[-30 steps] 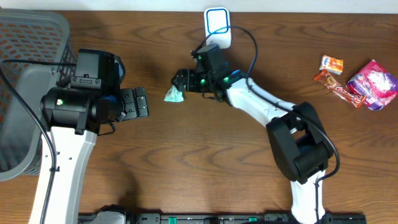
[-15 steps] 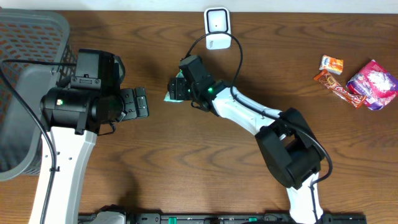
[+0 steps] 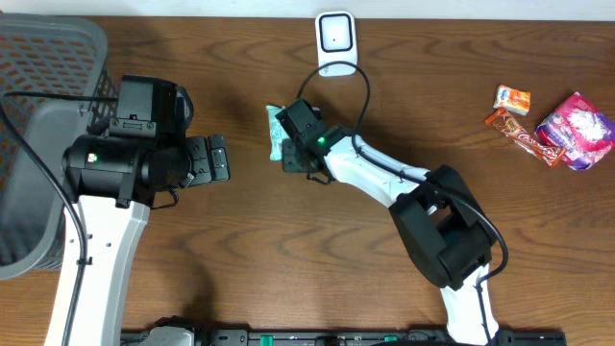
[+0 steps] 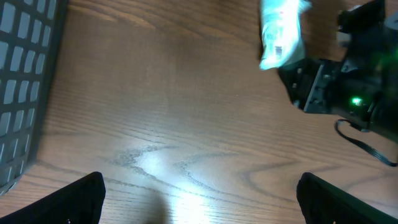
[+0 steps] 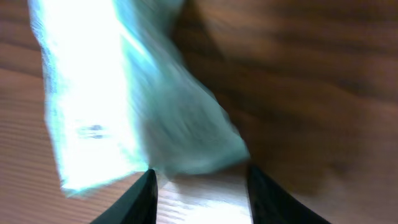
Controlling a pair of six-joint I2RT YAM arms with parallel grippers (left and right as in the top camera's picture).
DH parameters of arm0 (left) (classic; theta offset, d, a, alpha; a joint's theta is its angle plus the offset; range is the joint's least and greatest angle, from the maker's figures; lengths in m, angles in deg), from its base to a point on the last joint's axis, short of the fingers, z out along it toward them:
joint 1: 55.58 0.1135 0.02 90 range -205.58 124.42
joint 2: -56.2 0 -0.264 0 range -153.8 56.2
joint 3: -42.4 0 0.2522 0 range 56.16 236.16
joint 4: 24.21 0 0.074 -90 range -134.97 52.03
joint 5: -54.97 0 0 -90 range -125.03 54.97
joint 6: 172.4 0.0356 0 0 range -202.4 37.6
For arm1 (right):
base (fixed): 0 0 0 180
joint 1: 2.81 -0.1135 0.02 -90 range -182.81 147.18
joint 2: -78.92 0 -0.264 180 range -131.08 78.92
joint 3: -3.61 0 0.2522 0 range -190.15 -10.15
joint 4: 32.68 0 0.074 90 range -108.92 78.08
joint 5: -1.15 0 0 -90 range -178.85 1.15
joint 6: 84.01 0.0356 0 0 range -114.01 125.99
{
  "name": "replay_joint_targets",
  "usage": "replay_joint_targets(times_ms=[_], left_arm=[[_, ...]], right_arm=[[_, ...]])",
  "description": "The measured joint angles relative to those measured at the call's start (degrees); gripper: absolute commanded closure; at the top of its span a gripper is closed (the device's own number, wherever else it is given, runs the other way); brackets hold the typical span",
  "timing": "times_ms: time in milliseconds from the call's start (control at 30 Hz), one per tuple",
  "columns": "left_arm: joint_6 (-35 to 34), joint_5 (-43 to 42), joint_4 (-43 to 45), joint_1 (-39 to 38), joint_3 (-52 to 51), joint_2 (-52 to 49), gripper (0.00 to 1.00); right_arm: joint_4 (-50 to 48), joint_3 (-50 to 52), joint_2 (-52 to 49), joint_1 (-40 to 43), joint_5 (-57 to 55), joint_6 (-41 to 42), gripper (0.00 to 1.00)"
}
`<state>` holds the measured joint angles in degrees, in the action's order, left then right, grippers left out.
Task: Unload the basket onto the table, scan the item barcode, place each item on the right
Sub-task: 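Lower the right gripper onto the green wipes pack and grasp it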
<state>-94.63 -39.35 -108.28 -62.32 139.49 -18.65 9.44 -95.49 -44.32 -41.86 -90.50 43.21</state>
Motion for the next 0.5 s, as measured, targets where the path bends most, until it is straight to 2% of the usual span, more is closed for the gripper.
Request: replay_joint_targets(times_ms=[333, 500], left_arm=[[0.00, 0.00, 0.00, 0.00, -0.02, 0.00, 0.02], [0.00, 0.00, -0.02, 0.00, -0.02, 0.00, 0.02]], right_arm=[[11.67, 0.04, 5.53, 4.63, -3.26, -1.44, 0.52], [8.55, 0.07, 9.79, 4.68, -3.98, -4.42, 0.45]])
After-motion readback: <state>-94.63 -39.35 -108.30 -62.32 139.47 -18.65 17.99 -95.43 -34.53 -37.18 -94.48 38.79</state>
